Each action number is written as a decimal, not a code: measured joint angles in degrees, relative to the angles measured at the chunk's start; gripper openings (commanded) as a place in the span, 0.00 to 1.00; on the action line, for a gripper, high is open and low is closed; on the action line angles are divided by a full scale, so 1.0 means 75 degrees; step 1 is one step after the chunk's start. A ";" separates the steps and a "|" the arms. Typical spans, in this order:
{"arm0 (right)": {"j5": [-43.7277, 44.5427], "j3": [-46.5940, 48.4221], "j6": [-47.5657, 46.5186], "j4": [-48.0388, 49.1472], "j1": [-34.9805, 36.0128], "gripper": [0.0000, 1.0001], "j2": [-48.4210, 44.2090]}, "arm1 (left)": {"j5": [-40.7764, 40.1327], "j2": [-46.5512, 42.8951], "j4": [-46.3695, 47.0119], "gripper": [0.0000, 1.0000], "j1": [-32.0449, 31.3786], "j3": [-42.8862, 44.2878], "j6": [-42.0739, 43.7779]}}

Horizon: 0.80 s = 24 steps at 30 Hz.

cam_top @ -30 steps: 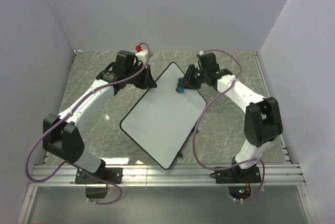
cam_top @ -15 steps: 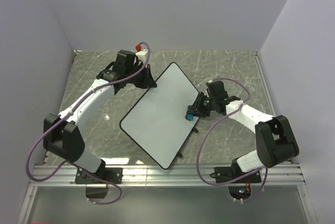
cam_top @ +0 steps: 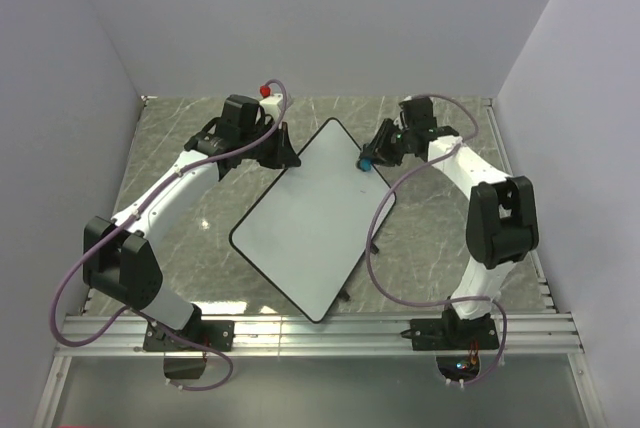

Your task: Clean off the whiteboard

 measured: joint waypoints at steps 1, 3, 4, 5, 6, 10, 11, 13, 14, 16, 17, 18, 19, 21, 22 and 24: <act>0.0006 0.0108 -0.0032 0.0015 -0.0087 0.00 0.0099 | 0.0003 0.0000 0.0000 0.00 0.0000 0.0000 0.0000; 0.0003 0.0058 -0.0058 0.0017 -0.0198 0.00 0.0149 | 0.0003 0.0000 0.0000 0.00 0.0000 0.0000 0.0000; 0.0000 -0.0050 -0.0052 0.0090 -0.0216 0.00 0.0143 | 0.0000 0.0000 -0.0003 0.00 0.0000 0.0000 0.0000; -0.0015 -0.0291 -0.0052 0.0265 -0.0221 0.00 0.0076 | -0.0006 0.0000 -0.0009 0.00 0.0000 0.0000 -0.0003; -0.0032 -0.0580 -0.0035 0.0385 -0.0221 0.00 -0.0017 | -0.0009 0.0000 -0.0012 0.00 0.0000 0.0000 -0.0003; -0.0134 -0.2276 0.0134 0.0828 -0.0207 0.00 -0.0731 | -0.0085 0.0029 -0.0038 0.00 0.0003 0.0000 -0.0032; -0.0137 -0.2585 0.0166 0.0930 -0.0189 0.00 -0.0895 | -0.0093 0.0047 -0.0035 0.00 0.0003 0.0009 -0.0032; -0.0102 -0.3171 0.0224 0.1035 -0.0055 0.00 -0.1294 | -0.0087 0.0099 -0.0029 0.00 0.0009 0.0050 -0.0029; -0.0073 -0.3363 0.0245 0.1064 0.0044 0.00 -0.1460 | -0.0085 0.0119 -0.0029 0.00 0.0009 0.0073 -0.0029; 0.0020 -0.3611 0.0274 0.1087 0.0329 0.00 -0.1769 | -0.0076 0.0184 -0.0050 0.00 0.0009 0.0140 -0.0026; 0.0052 -0.3628 0.0291 0.1078 0.0443 0.00 -0.1836 | -0.0076 0.0207 -0.0050 0.00 0.0009 0.0163 -0.0026; 0.0082 -0.3625 0.0300 0.1090 0.0530 0.00 -0.1868 | -0.0079 0.0251 -0.0055 0.00 0.0012 0.0192 -0.0017; 0.0117 -0.3608 0.0312 0.1090 0.0580 0.00 -0.1880 | -0.0079 0.0286 -0.0073 0.00 0.0020 0.0224 -0.0012; 0.0157 -0.3448 0.0326 0.0924 0.0589 0.00 -0.1789 | -0.0079 0.0350 -0.0073 0.00 0.0029 0.0286 0.0000; 0.0175 -0.3244 0.0315 0.0726 0.0589 0.00 -0.1679 | -0.0082 0.0382 -0.0064 0.00 0.0032 0.0309 0.0000; 0.0172 -0.2690 0.0262 0.0364 0.0589 0.00 -0.1361 | -0.0087 0.0431 -0.0067 0.00 0.0032 0.0367 -0.0003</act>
